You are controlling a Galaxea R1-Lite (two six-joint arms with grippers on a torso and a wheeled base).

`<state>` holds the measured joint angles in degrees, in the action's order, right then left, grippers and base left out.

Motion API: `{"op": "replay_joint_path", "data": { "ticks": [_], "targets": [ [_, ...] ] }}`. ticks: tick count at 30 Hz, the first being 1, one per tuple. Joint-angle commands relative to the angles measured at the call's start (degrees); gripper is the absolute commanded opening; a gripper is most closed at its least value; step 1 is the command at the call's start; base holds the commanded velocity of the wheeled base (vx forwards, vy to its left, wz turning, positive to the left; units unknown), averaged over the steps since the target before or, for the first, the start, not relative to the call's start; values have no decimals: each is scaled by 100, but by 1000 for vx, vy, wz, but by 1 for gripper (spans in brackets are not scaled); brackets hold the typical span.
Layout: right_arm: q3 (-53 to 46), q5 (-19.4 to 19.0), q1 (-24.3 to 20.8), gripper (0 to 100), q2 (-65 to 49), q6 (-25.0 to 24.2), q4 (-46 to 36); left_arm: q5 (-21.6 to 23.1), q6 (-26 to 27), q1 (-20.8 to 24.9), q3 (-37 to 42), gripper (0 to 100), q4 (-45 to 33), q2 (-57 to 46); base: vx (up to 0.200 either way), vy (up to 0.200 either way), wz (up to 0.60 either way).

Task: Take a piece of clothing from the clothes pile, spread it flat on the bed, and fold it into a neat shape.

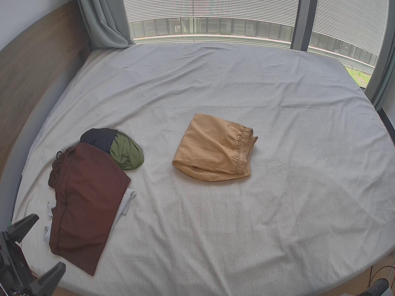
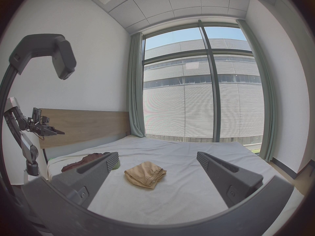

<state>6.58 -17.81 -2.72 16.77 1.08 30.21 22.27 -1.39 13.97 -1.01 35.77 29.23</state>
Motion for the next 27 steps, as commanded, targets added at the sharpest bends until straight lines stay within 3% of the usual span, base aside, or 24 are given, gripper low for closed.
{"op": "replay_joint_path", "data": {
  "ticks": [1,4,10,14,23,27],
  "targets": [
    [-131,-144,421,100,-1343,-3,-894,-30,34,-351,101,100,-1388,-1957,0,0,0],
    [-280,-109,421,100,-1361,-12,-894,-30,113,-457,101,100,-2074,-2457,0,0,0],
    [-650,-47,386,100,-1423,-65,-1307,-100,165,-465,101,100,-2127,-2405,0,0,0],
    [-650,278,298,100,-1660,-65,-1949,-215,174,-465,101,100,-2531,-2405,0,0,0],
    [-650,577,298,100,-1660,-47,-2643,-452,139,-474,101,100,-3111,-2405,0,0,0],
    [-650,595,298,100,-1651,23,-2634,-487,104,-474,101,100,-3120,-2405,0,0,0]
  ]
}}
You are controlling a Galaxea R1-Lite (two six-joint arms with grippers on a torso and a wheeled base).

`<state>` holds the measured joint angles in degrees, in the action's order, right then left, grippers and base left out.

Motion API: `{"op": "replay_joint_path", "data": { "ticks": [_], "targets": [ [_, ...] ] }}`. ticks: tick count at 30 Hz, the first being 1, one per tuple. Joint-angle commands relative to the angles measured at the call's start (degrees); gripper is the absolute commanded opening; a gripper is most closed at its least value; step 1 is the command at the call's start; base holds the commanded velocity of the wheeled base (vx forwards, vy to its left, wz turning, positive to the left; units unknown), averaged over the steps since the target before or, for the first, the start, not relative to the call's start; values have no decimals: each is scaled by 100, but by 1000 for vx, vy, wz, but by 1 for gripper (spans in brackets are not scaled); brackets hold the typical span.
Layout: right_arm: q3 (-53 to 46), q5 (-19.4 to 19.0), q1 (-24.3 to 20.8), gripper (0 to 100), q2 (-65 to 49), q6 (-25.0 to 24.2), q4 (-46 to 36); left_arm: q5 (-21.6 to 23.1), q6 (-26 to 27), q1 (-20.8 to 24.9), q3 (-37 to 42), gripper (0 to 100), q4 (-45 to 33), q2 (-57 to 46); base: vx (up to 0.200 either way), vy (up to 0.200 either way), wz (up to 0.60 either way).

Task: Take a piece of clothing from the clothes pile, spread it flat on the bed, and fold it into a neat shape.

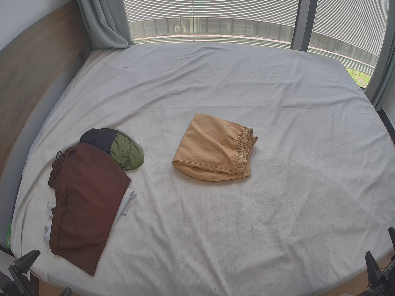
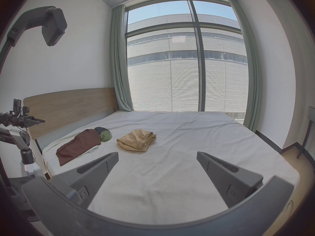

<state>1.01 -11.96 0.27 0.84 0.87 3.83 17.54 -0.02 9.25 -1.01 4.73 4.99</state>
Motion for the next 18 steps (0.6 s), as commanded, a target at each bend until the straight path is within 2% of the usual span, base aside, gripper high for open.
{"op": "replay_joint_path", "data": {
  "ticks": [1,3,6,9,12,18],
  "targets": [
    [-92,36,0,100,-67,116,4,-23,-77,-2,101,100,-16,20,0,0,0],
    [-92,80,0,100,-67,186,4,-49,-129,-2,101,100,-16,20,0,0,0],
    [-92,449,0,100,-67,423,4,-278,-173,-143,101,100,-25,20,0,0,0],
    [-92,959,0,100,-67,696,-5,-497,-147,-266,101,100,-25,20,0,0,0],
    [-92,1539,0,100,-58,722,-5,-691,-77,-363,101,100,-16,20,0,0,0],
    [-92,1706,-9,100,-67,696,-22,-972,152,-442,101,100,-16,20,0,0,0]
  ]
}}
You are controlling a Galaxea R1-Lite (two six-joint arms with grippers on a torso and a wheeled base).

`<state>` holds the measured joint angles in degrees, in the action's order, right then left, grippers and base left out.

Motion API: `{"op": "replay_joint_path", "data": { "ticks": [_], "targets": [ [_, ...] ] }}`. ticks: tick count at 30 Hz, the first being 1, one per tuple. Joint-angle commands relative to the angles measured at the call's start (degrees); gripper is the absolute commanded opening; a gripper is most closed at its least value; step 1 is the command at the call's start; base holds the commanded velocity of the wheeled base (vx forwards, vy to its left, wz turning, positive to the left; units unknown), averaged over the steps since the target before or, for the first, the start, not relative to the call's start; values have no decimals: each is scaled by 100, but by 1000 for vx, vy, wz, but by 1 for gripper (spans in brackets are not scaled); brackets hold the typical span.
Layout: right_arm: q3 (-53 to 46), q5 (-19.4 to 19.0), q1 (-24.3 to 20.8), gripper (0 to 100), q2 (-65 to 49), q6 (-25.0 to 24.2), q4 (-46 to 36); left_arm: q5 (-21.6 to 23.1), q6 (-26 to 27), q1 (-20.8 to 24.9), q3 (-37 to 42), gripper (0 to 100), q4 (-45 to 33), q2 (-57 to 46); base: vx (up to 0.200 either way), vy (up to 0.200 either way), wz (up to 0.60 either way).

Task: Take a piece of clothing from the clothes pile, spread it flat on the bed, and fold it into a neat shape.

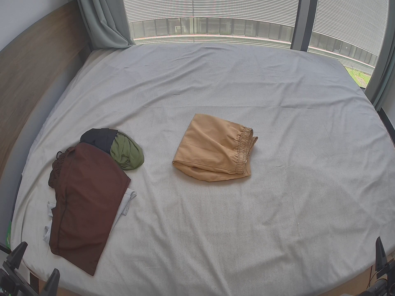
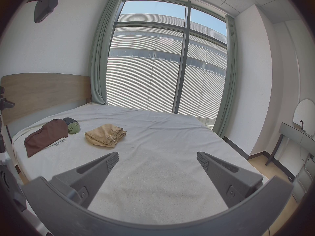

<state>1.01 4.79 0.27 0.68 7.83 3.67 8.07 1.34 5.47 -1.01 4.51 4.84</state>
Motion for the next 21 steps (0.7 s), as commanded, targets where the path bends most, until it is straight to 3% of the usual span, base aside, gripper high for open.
{"op": "replay_joint_path", "data": {
  "ticks": [1,7,11,21],
  "targets": [
    [-92,66,-9,100,-42,8,-15,-25,15,-73,101,100,-3,35,0,0,0],
    [-92,400,-9,100,-42,-80,-15,28,68,-618,101,100,-47,-317,0,0,0],
    [-92,-66,-9,100,-42,-668,-24,54,50,-547,101,100,-47,-484,0,0,0],
    [-92,-453,0,100,-42,-413,-15,810,-64,-547,101,100,-38,-484,0,0,0]
  ]
}}
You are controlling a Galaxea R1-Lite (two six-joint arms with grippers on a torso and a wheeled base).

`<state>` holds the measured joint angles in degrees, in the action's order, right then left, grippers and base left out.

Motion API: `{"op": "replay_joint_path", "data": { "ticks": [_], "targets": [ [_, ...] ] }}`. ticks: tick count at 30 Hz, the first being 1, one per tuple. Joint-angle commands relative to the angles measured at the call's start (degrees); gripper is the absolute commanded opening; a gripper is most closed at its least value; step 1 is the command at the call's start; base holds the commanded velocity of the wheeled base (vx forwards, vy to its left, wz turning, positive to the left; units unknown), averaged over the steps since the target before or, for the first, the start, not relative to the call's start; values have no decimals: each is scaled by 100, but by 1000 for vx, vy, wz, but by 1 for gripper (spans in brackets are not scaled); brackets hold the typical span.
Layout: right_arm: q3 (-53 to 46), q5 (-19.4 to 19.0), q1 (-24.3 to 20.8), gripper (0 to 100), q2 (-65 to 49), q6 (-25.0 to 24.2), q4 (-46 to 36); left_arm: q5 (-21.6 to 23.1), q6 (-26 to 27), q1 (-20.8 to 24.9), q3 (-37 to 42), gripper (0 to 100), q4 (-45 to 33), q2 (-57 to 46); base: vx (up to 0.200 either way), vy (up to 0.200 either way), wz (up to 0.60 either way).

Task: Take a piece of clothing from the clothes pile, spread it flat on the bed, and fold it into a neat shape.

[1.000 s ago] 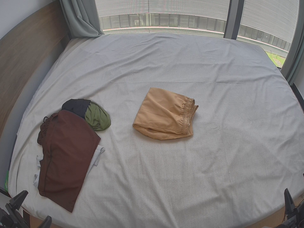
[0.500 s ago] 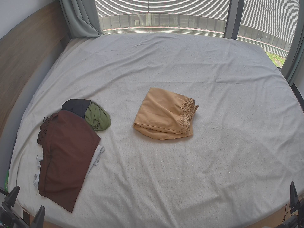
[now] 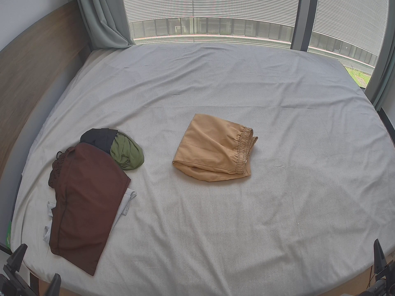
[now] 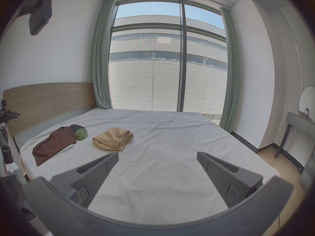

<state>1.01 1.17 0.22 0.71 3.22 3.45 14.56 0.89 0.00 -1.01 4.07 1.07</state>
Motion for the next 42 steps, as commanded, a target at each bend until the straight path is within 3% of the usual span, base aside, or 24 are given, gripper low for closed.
{"op": "replay_joint_path", "data": {
  "ticks": [1,4,8,10,15,18,24,30,32,35,39,42],
  "targets": [
    [-92,-152,4,100,-44,47,15,320,-10,0,101,100,6,-107,0,0,0],
    [-92,-170,4,100,-44,12,15,592,-45,0,101,100,6,-107,0,0,0],
    [-92,-161,-4,100,-44,12,7,118,-63,0,101,100,6,-107,0,0,0],
    [-92,-222,4,100,-44,179,-11,-647,-19,0,101,100,6,-107,0,0,0],
    [-92,-469,-4,100,-44,390,-11,-1675,34,-9,101,100,-504,-107,0,0,0],
    [-92,-539,-4,100,-44,390,7,-1640,43,0,101,100,-398,-107,0,0,0],
    [-92,111,-4,100,-44,91,-29,-1631,-1,9,101,100,-407,-107,0,0,0],
    [-92,94,-13,100,-53,47,7,-1631,-1,9,101,100,-398,-107,0,0,0],
    [-92,-3,-22,100,-53,12,33,-1631,8,9,101,100,-407,-107,0,0,0],
    [-92,-592,-13,100,-53,21,24,-1631,16,9,101,100,-407,-107,0,0,0],
    [-84,-653,-4,100,-44,-41,-29,-1631,16,9,101,100,-398,-107,0,0,0],
    [-48,-1189,-4,100,-44,-234,-160,-1631,16,9,101,100,-407,-107,0,0,0]
  ]
}}
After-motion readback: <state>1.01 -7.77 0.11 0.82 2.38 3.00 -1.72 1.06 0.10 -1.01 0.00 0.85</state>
